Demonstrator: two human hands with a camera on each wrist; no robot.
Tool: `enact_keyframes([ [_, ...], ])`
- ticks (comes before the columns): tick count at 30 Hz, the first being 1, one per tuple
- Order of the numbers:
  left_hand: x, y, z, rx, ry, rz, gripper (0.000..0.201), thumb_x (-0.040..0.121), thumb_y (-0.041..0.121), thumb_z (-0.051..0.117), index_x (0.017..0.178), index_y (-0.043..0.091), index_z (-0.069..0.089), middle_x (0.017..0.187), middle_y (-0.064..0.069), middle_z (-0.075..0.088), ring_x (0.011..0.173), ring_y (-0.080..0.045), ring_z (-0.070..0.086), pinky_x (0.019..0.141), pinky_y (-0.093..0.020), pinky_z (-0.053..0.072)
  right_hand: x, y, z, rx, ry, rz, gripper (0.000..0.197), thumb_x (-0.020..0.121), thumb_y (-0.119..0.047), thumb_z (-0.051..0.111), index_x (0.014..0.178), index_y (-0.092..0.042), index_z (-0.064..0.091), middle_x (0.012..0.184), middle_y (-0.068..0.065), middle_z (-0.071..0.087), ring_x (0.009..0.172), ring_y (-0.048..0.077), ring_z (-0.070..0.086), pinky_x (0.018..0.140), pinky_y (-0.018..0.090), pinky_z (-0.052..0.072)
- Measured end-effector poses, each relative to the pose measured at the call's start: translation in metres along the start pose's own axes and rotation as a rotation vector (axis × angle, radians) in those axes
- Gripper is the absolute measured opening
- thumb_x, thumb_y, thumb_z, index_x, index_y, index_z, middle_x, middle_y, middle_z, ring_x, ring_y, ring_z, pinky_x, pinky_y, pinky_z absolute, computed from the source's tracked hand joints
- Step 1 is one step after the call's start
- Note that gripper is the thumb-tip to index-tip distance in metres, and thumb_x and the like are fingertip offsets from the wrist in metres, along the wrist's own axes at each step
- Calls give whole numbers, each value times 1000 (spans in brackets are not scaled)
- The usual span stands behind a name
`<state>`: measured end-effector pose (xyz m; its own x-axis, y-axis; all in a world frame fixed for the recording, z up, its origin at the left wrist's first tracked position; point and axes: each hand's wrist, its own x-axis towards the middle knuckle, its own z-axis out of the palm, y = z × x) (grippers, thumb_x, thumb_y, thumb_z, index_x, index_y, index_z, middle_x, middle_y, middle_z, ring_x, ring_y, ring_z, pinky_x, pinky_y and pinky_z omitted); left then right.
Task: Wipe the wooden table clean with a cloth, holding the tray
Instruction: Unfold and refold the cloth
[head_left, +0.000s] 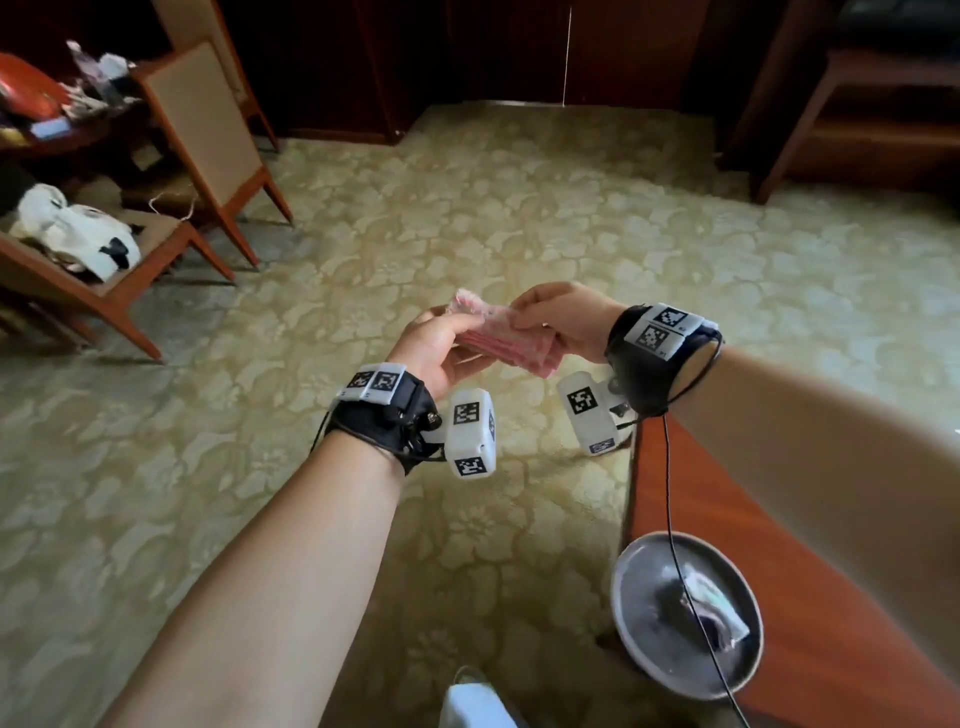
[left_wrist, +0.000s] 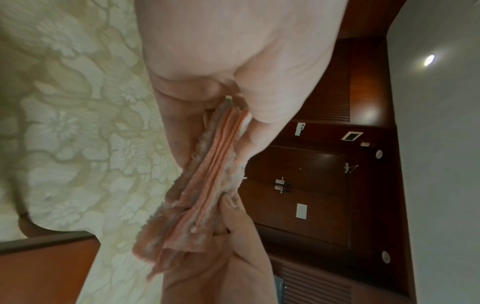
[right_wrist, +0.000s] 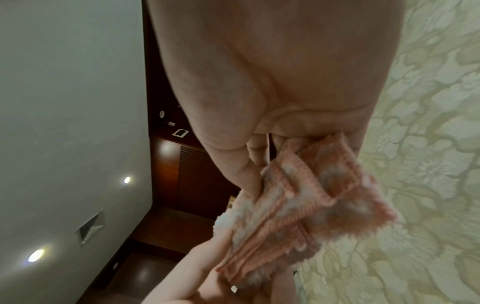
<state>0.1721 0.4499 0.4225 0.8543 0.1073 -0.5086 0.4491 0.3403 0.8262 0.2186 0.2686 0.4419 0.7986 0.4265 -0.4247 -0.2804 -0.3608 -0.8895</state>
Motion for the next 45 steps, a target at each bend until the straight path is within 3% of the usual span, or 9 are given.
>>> enact_keyframes([
  [7,51,21,-45,2,78,41,38,87,2,71,122,2,56,103,-20,72,91,-31,72,74,-41,61,58,-18,45,-175,106,-87,39,86,-27,73,122,-21,58,97,2,73,77,23,73,71,39,62],
  [11,82,38,-18,24,-57,57,44,81,7,72,120,-11,60,108,-24,71,99,-35,71,78,-39,59,76,-12,31,-107,165,-162,45,86,-26,75,125,-18,53,98,4,70,60,24,69,58,38,60],
  [16,130,59,41,77,-186,25,24,87,-13,51,103,-3,65,87,-21,71,74,-29,71,75,-39,61,97,-5,-30,38,264,-145,41,88,-20,72,123,-7,55,86,27,67,64,36,62,49,32,49],
  [21,199,93,111,185,-223,59,23,91,-7,58,112,1,62,94,-21,72,83,-31,71,71,-38,60,135,-17,-110,147,323,-149,35,90,-21,71,118,-6,57,76,18,64,48,27,57,45,30,44],
  [27,261,122,195,212,-302,73,23,89,3,70,110,3,63,97,-15,74,83,-24,73,75,-36,61,169,-29,-201,269,385,-82,28,88,-28,72,109,-11,66,89,17,70,80,24,65,79,42,53],
  [31,297,131,249,253,-384,40,21,86,5,73,103,7,62,93,-12,74,75,-19,73,68,-31,61,178,-26,-255,362,461,-33,35,91,-26,67,113,2,62,92,13,63,84,24,60,77,39,53],
  [36,341,131,323,334,-569,-37,21,86,9,73,99,9,58,81,-8,74,71,-19,73,75,-37,61,179,-11,-314,572,624,-7,19,98,-24,58,101,-8,67,86,11,68,73,22,66,72,37,57],
  [40,375,127,384,458,-754,-83,14,94,9,65,105,11,56,78,-6,70,67,-19,68,92,-46,56,180,4,-356,690,846,45,23,98,-23,57,112,-6,64,101,17,69,84,29,67,82,44,58],
  [45,405,117,449,659,-948,-97,15,93,5,58,107,10,57,82,-7,65,71,-20,63,75,-36,56,173,23,-378,695,1138,53,33,84,-19,71,116,-12,66,110,16,70,92,30,69,84,47,57],
])
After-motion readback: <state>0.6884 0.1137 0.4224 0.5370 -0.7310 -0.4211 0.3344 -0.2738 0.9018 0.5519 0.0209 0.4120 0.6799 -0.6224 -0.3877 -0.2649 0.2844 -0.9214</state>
